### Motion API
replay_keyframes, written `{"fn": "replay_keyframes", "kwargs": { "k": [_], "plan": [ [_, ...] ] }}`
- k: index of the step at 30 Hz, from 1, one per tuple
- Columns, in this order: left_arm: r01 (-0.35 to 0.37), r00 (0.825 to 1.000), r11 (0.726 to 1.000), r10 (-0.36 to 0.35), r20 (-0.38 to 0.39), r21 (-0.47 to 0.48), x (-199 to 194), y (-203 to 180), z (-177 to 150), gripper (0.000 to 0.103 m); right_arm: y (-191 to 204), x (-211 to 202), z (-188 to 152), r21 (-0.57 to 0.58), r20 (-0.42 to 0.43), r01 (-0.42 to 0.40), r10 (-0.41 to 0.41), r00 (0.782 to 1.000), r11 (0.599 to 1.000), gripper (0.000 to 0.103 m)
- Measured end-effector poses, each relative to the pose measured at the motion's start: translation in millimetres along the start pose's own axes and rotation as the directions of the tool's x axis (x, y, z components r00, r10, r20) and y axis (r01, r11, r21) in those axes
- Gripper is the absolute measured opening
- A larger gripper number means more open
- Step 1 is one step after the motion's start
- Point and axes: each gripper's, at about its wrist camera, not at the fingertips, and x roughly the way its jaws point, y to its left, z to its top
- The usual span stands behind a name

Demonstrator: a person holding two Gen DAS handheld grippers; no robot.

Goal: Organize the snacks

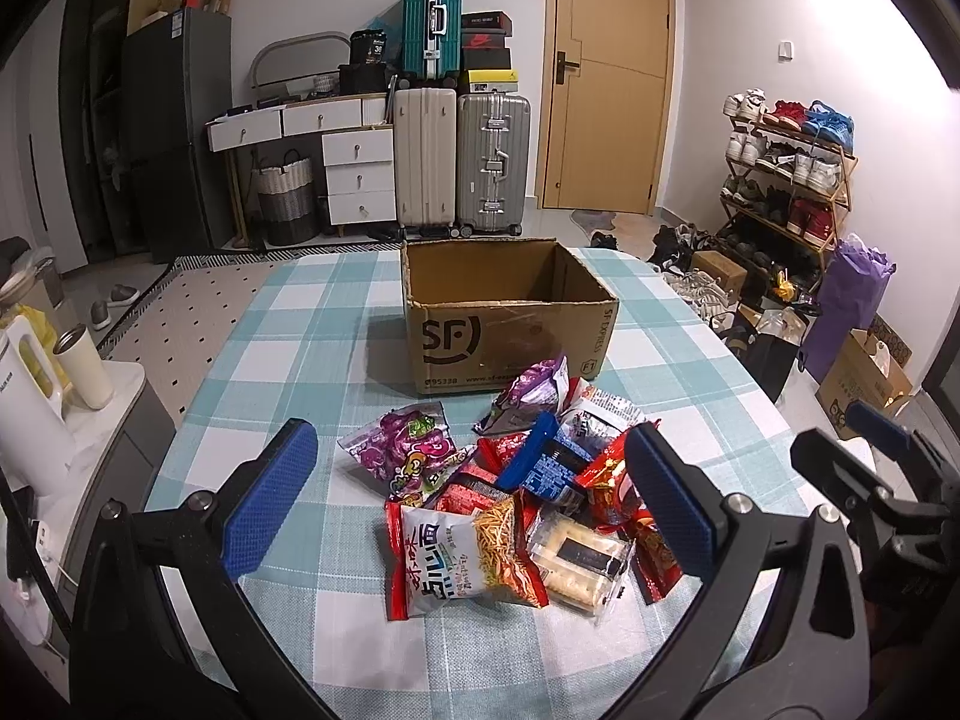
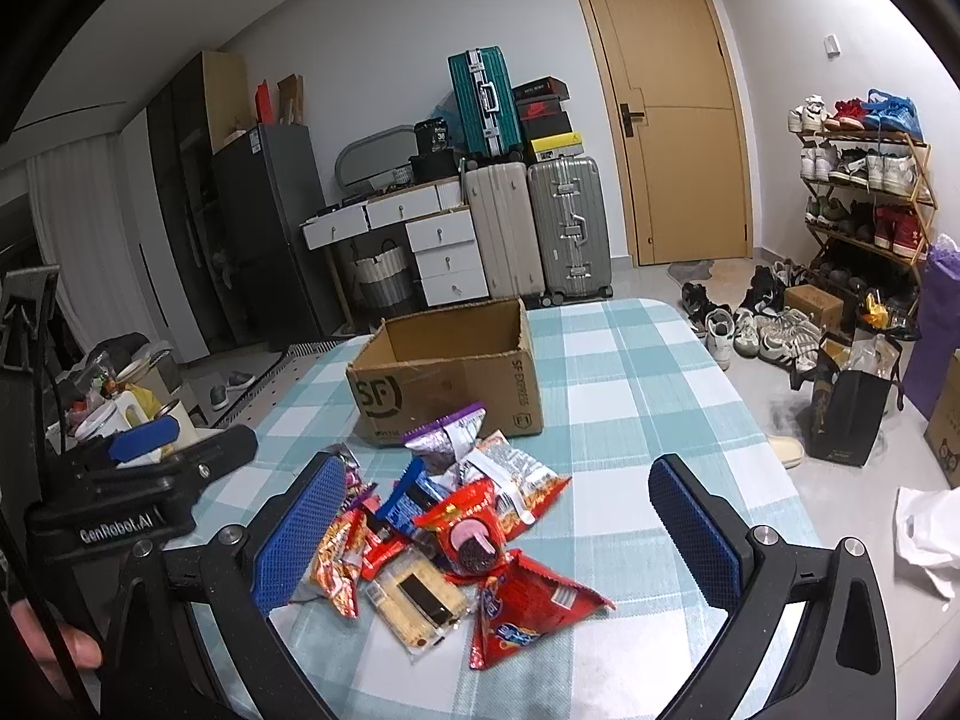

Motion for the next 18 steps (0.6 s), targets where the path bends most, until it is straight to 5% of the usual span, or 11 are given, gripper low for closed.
{"fn": "replay_keyframes", "kwargs": {
  "k": [18],
  "plan": [
    [0.000,1.000,1.000,-0.001,-0.030,-0.024,27,11,-8,0.102,-22,45,-48,0.005,-0.147,0.004,-0.003,0.989,1.000,0.103]
  ]
}}
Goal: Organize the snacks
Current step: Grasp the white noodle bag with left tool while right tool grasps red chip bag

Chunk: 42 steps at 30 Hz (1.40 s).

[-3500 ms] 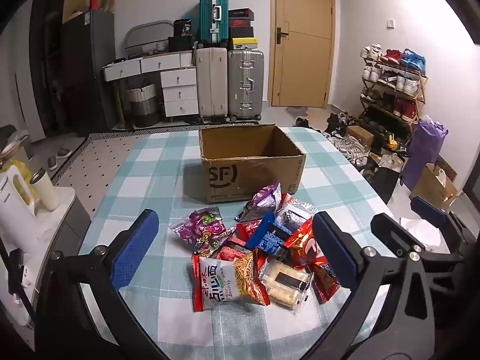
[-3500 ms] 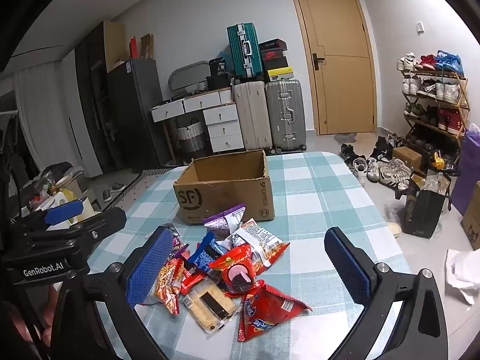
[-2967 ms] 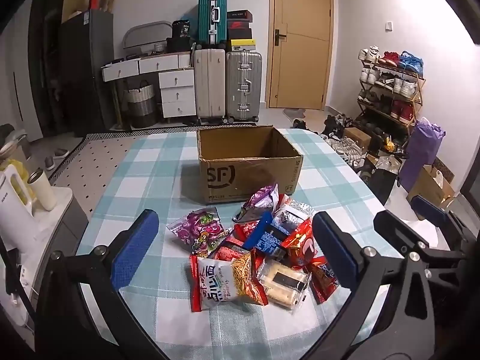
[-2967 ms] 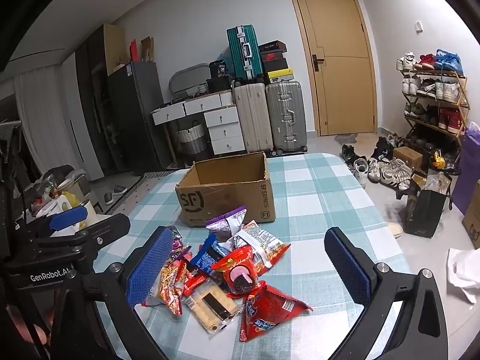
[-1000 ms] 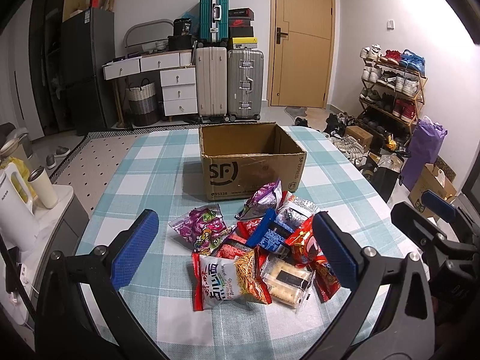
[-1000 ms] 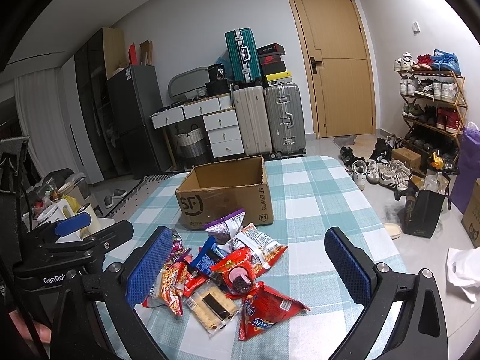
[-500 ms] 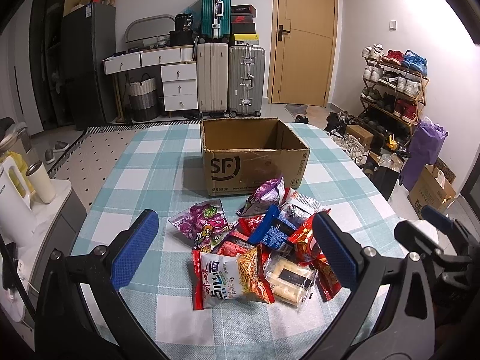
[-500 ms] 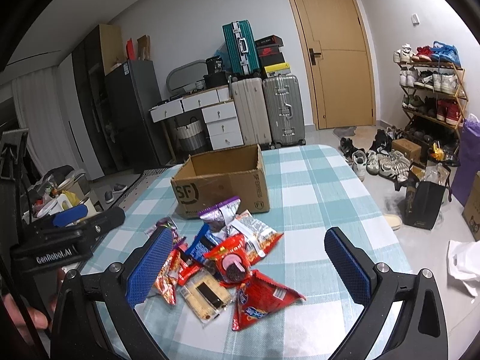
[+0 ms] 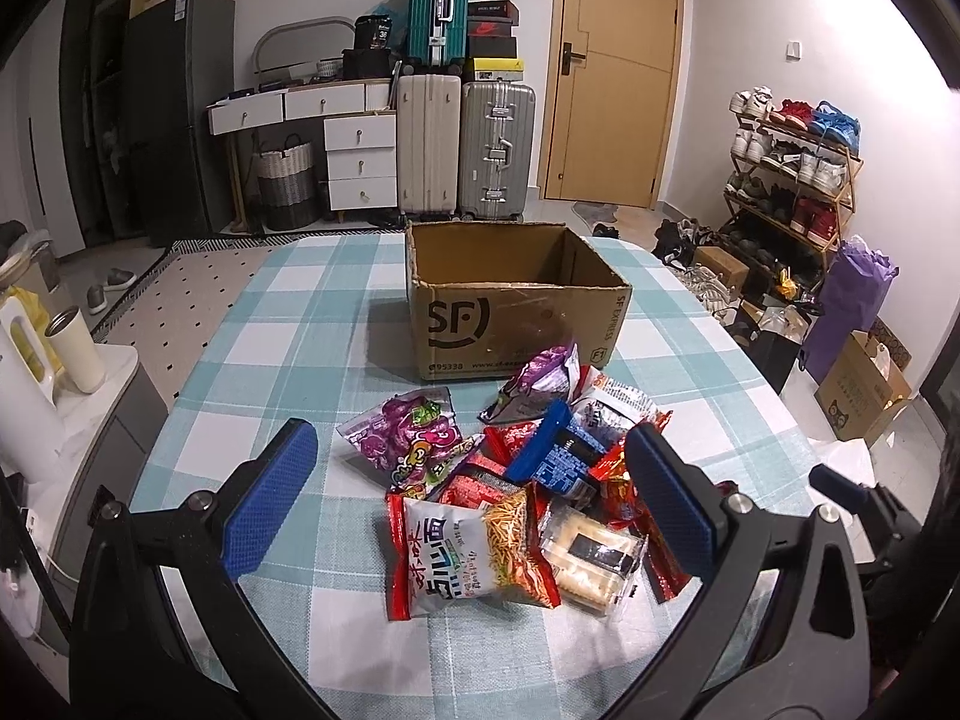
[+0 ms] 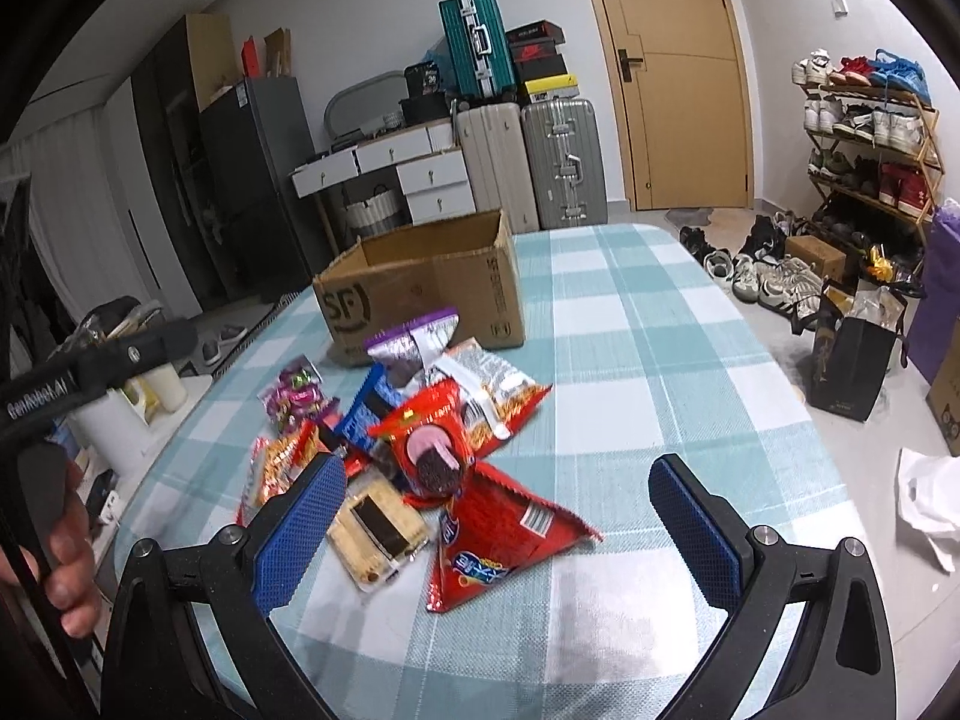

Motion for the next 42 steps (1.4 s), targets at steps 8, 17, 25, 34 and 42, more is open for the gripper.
{"fn": "replay_keyframes", "kwargs": {
  "k": [8,17,25,34,42],
  "plan": [
    [-0.001,1.000,1.000,0.001,-0.016,0.000,9,4,-3,0.102,-10,35,-12,0.030,-0.059,-0.013,0.015,0.998,0.999,0.103],
    [-0.007,0.999,1.000,0.007,-0.047,-0.015,25,12,-6,0.102,-18,69,-18,0.056,-0.122,-0.035,0.042,0.992,0.998,0.102],
    [-0.017,0.998,0.999,0.015,-0.068,-0.028,36,25,-8,0.102,-14,84,-24,0.035,-0.168,-0.040,0.045,0.985,0.999,0.086],
    [-0.031,0.996,0.997,0.025,-0.091,-0.068,43,52,-13,0.102,-17,86,-29,0.024,-0.181,-0.069,0.073,0.981,0.997,0.062],
    [-0.041,0.991,0.994,0.027,-0.134,-0.106,48,77,-21,0.102,-23,81,-27,0.055,-0.168,-0.105,0.113,0.979,0.993,0.054]
  ]
}}
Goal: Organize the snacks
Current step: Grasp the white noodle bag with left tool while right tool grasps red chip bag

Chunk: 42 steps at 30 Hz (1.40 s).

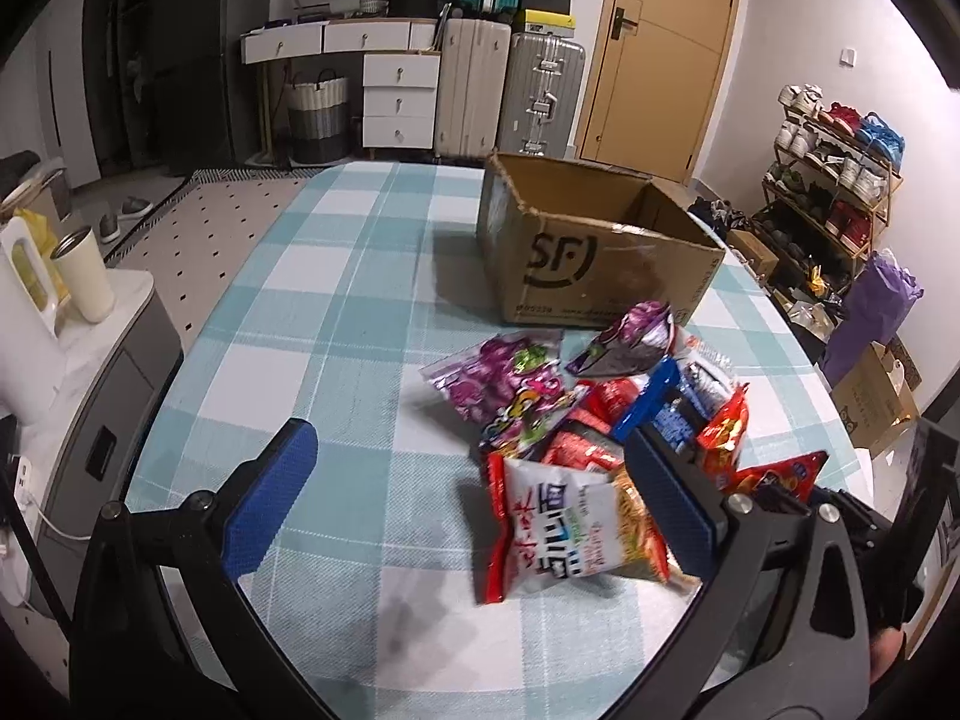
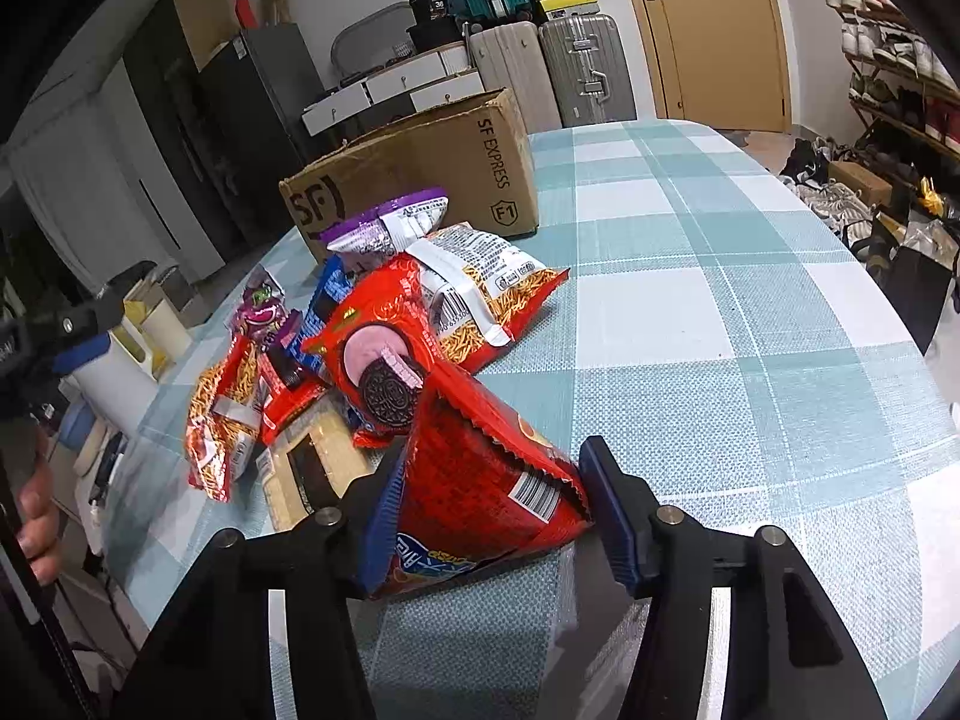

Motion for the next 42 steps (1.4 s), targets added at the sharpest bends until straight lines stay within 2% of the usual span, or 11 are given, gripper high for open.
{"fn": "replay_keyframes", "kwargs": {
  "k": [3,12,26,31,42],
  "plan": [
    [0.002,1.000,1.000,-0.002,-0.019,-0.001,1,4,-6,0.102,-1,-3,0,0.011,0.007,-0.007,0.007,1.000,1.000,0.053],
    [0.065,0.991,0.998,-0.067,-0.119,-0.019,23,2,-22,0.102,-4,-10,-2,0.026,0.021,-0.038,0.037,0.999,0.999,0.050],
    [0.130,0.962,0.991,-0.136,-0.236,-0.040,58,-13,-36,0.102,-8,-15,-4,0.037,0.032,-0.059,0.058,0.998,0.998,0.047],
    [0.136,0.957,0.990,-0.140,-0.254,-0.035,68,-21,-36,0.102,-11,-17,-4,0.048,0.046,-0.065,0.063,0.997,0.997,0.047],
    [0.173,0.932,0.981,-0.191,-0.307,-0.087,89,-23,-44,0.099,-13,-21,-4,0.052,0.060,-0.070,0.067,0.996,0.996,0.047]
  ]
}}
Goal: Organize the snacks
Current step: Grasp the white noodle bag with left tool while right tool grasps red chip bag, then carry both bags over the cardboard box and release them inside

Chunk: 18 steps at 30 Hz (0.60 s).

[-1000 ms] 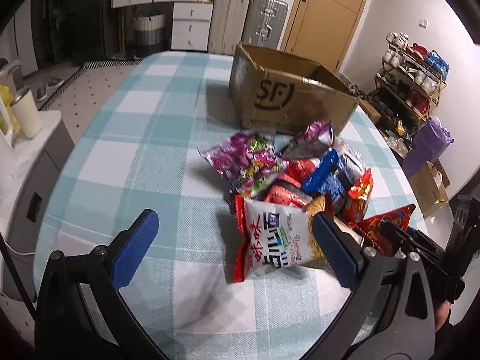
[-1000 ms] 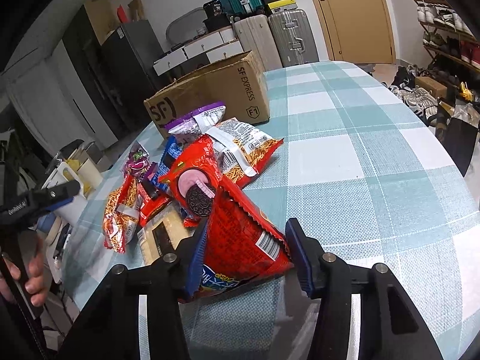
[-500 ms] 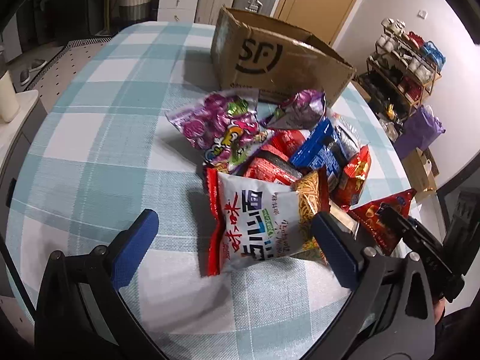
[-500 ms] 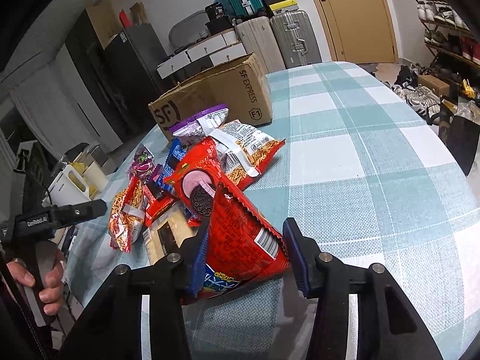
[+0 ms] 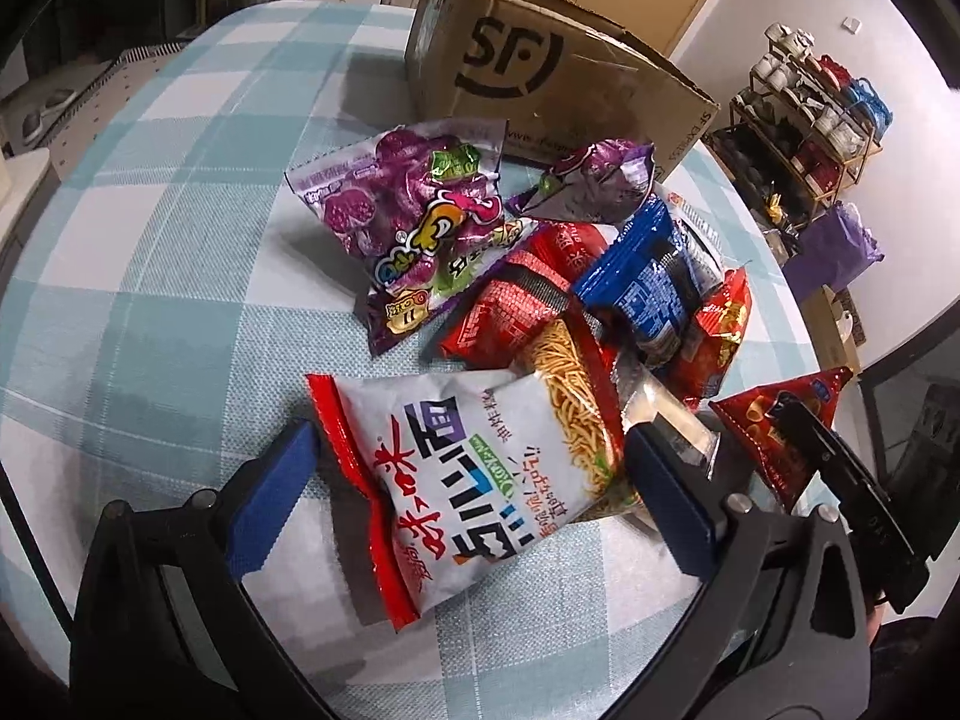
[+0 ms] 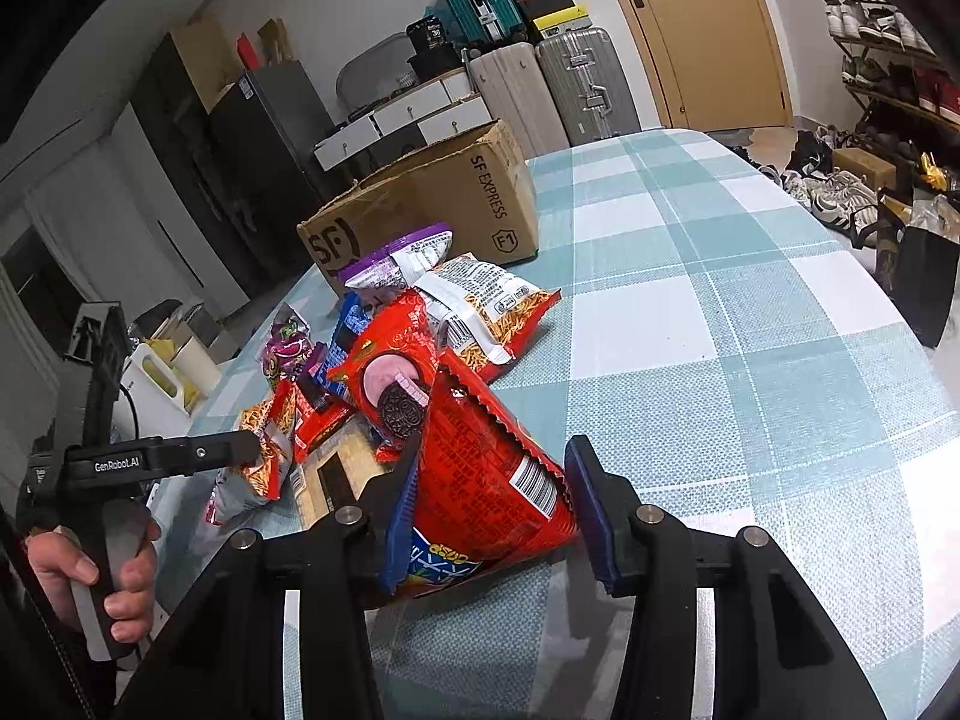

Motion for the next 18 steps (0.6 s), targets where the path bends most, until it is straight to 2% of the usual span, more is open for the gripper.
{"fn": "replay_keyframes", "kwargs": {
  "k": [4,8,9,12,18],
  "plan": [
    [0.022,1.000,1.000,-0.022,-0.006,0.009,5,0,-1,0.087,1,-2,0,-0.004,0.006,0.001,-0.001,1.000,1.000,0.047],
    [0.074,0.997,0.997,-0.074,-0.015,0.034,8,-3,-3,0.061,1,-5,1,-0.004,0.018,0.002,-0.002,1.000,1.000,0.047],
    [0.086,0.996,0.996,-0.085,-0.017,0.035,9,-3,-3,0.059,1,-6,2,-0.003,0.021,0.002,-0.002,1.000,1.000,0.047],
    [0.106,0.994,0.993,-0.106,-0.001,0.049,8,-1,-2,0.055,0,-9,3,0.003,0.028,0.001,-0.001,1.000,1.000,0.047],
    [0.120,0.993,0.991,-0.121,0.009,0.058,4,2,-3,0.054,2,-16,8,0.007,0.042,-0.007,0.006,0.999,1.000,0.047]
  ]
}}
